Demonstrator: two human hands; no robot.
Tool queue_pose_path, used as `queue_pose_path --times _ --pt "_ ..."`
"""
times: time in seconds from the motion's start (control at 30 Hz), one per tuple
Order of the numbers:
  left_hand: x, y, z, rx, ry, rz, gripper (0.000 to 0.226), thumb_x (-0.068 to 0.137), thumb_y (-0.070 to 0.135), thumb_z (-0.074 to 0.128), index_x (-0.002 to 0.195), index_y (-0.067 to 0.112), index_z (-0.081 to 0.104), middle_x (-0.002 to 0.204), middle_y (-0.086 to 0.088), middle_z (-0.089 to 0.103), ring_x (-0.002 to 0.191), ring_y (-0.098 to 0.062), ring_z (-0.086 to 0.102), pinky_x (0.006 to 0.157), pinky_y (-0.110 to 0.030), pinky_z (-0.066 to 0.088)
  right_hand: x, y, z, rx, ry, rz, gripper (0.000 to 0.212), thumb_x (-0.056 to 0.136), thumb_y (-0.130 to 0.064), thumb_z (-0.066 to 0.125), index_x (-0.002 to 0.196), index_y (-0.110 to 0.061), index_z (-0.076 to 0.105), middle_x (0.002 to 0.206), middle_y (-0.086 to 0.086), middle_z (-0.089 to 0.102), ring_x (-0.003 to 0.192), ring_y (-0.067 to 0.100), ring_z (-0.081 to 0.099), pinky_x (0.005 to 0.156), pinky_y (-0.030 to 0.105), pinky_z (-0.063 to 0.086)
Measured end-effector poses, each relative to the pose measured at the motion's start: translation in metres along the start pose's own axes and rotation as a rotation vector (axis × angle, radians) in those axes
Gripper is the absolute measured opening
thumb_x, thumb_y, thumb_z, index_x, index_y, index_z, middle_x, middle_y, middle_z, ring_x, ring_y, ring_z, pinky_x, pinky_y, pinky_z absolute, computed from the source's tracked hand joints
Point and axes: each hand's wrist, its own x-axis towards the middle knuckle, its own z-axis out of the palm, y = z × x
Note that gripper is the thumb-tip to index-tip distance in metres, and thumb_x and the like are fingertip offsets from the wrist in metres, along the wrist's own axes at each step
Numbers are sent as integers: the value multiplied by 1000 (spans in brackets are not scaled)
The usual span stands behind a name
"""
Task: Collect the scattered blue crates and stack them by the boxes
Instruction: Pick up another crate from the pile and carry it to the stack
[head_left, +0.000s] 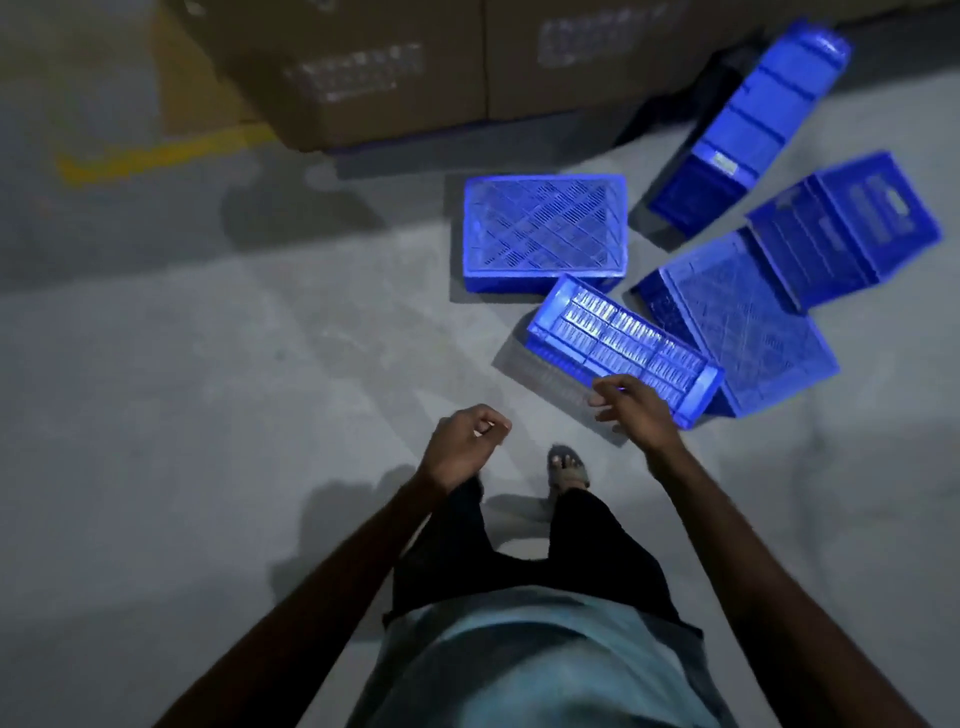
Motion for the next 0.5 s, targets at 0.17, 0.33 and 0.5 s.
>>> queue_pose_path --times 0.17,0.33,0.5 --pt "65 8 -26 131 -60 52 10 88 37 66 87 30 73 75 9 74 62 -2 65 76 -32 57 9 35 11 183 156 103 20 101 -34 62 107 -16 69 95 3 77 74 14 68 66 27 47" --pt "156 -5 5 255 -74 29 24 81 49 62 83 28 73 75 6 76 63 -3 65 82 -36 59 56 94 7 365 255 173 17 99 -35 62 104 -20 69 96 0 79 82 17 73 71 31 49" --pt "261 -44 75 309 -35 -30 37 78 50 59 91 19 76 76 3 77 71 -19 68 88 -45 60 144 179 -9 477 367 218 19 99 -35 62 102 -18 70 96 2 79 83 19 75 69 31 52"
